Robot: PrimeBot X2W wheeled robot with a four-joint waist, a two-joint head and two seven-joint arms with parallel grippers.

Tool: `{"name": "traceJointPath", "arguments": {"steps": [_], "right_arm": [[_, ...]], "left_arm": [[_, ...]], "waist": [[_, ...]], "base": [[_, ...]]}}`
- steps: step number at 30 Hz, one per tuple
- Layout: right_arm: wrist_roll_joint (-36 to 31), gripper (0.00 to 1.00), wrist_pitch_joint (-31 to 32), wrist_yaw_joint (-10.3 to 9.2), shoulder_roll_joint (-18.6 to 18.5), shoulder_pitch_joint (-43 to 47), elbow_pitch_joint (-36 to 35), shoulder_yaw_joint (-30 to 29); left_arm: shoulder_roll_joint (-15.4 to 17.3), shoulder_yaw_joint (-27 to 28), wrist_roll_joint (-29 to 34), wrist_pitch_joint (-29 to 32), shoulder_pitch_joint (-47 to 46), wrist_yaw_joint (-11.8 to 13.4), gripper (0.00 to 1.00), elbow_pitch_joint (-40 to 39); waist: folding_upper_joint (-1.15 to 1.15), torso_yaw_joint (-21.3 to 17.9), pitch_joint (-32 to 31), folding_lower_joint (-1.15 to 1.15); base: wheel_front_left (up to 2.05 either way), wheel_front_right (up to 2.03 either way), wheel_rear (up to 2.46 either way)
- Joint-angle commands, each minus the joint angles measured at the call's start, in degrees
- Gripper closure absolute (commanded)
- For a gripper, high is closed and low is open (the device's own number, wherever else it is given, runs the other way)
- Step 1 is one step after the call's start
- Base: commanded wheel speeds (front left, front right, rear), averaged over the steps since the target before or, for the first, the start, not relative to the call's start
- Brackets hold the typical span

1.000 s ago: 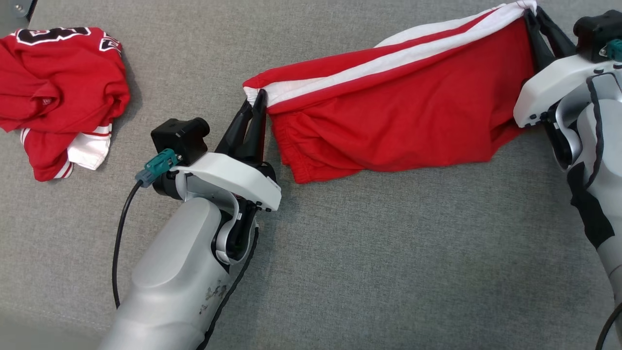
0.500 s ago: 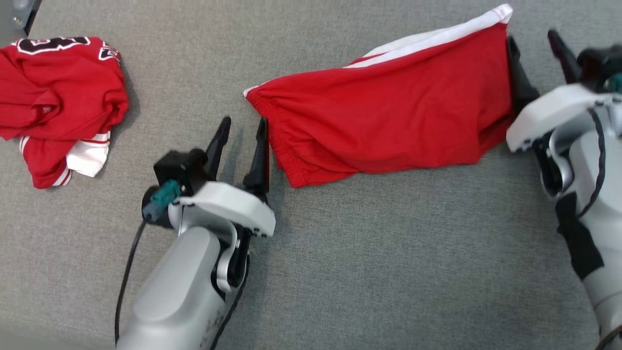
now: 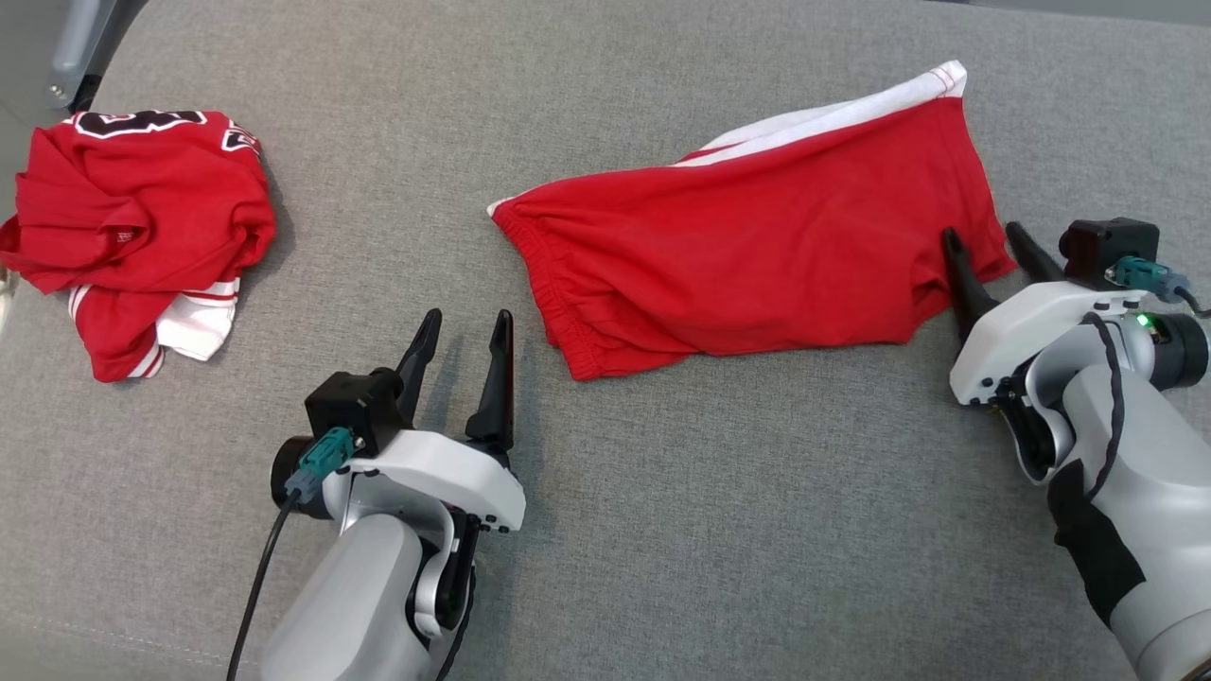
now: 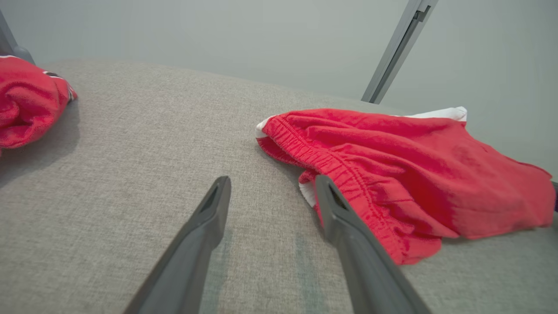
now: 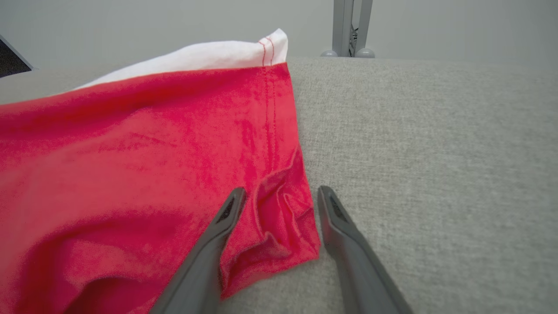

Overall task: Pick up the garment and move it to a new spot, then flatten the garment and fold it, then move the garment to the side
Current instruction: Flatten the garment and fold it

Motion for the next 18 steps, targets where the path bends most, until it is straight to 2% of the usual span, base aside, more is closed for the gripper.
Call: {"name": "traceJointPath", "arguments": {"steps": [1,10,18], "right_arm": [[0.9,1.0,1.3,-0.01,0.8,1.7,2.3,0.8],[6.6,1.0,-2.1,-0.02,2.2,4.4,0.9,-0.5],[10.4,1.0,-2.4,-0.02,2.3,15.2,-6.5,-4.7]], "left_arm": [[0.3,0.5,0.8,0.0,0.8,0.1,0.0,0.0],[0.3,3.2,3.2,0.0,5.8,-0.7,0.0,1.7],[0.3,6.6,6.6,0.0,13.5,-2.1,0.0,3.2]], "waist": [[0.0,0.3,-0.4,0.0],[0.0,-1.0,-6.8,0.0],[0.0,-3.7,-15.0,0.0]], "base": [[0.0,0.0,0.0],[0.0,0.0,0.0],[0.0,0.0,0.0]]}}
